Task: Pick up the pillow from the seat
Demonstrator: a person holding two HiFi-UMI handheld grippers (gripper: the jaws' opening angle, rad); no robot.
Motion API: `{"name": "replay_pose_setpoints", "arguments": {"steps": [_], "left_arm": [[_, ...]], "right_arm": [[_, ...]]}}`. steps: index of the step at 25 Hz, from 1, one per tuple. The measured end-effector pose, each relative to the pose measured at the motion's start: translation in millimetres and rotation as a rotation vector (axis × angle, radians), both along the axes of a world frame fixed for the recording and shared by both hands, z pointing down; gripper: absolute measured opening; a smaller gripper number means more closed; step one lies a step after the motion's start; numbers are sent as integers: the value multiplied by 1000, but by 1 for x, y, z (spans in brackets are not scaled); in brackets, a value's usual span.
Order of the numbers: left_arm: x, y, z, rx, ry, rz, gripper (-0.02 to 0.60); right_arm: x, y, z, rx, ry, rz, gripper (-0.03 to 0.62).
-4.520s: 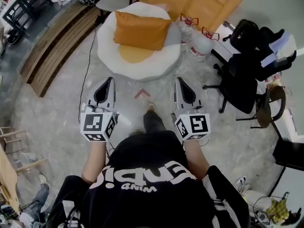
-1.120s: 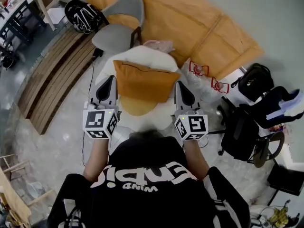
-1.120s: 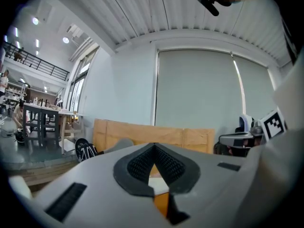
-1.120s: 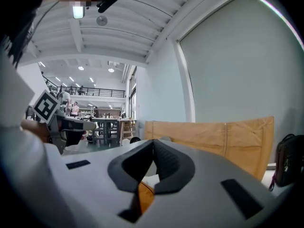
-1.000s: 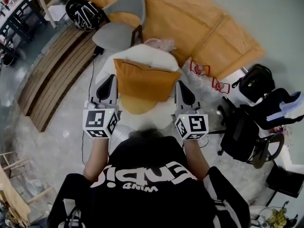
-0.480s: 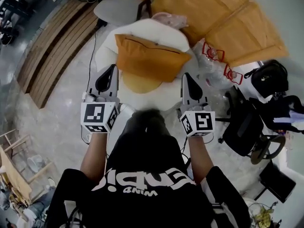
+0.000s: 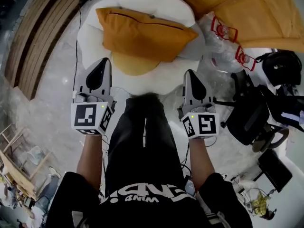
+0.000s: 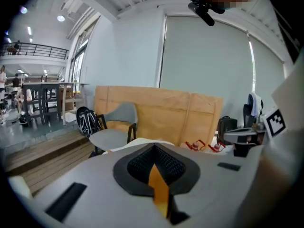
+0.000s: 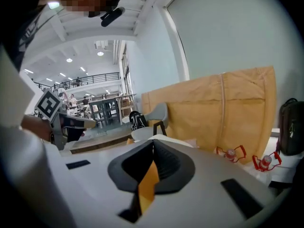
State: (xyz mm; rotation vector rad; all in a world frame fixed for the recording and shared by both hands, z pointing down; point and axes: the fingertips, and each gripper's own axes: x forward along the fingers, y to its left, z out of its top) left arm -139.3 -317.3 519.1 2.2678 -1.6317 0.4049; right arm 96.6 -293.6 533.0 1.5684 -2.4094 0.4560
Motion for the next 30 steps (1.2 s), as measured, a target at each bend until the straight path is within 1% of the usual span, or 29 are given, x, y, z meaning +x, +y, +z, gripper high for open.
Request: {"name": "replay_pose_setpoints", "arguments": {"steps": [2,5,9,12,16,19,24,28,30], "left_arm": [[8,2,19,-33,13,8,9],[15,-2,35,-45,12,30,9],[12,-26,53,-58,1,37,9],[7,-50,71,-71,-20,27,9],[-2,-81,107,-105,-45,-5,9],[-13,-101,146,-163,-43,-42,9],[-31,-128,206,-242,-66,-79,9],[-36,-138,233,-272,-68,-113,9],[-40,-142,241,-270,-66,-140,18]], "right_arm": [[2,1,15,-17,-3,2,21],[2,-4,28,-25,-8,3,21],[0,-28,43,-34,-8,6,21],[1,-50,65,-45,10,2,21],[3,-78,110,-89,40,-6,21],[9,-94,145,-142,43,14,21],[13,-113,202,-213,61,38,21],[15,-120,227,-251,66,51,21],[22,-120,242,-301,72,85,23]]}}
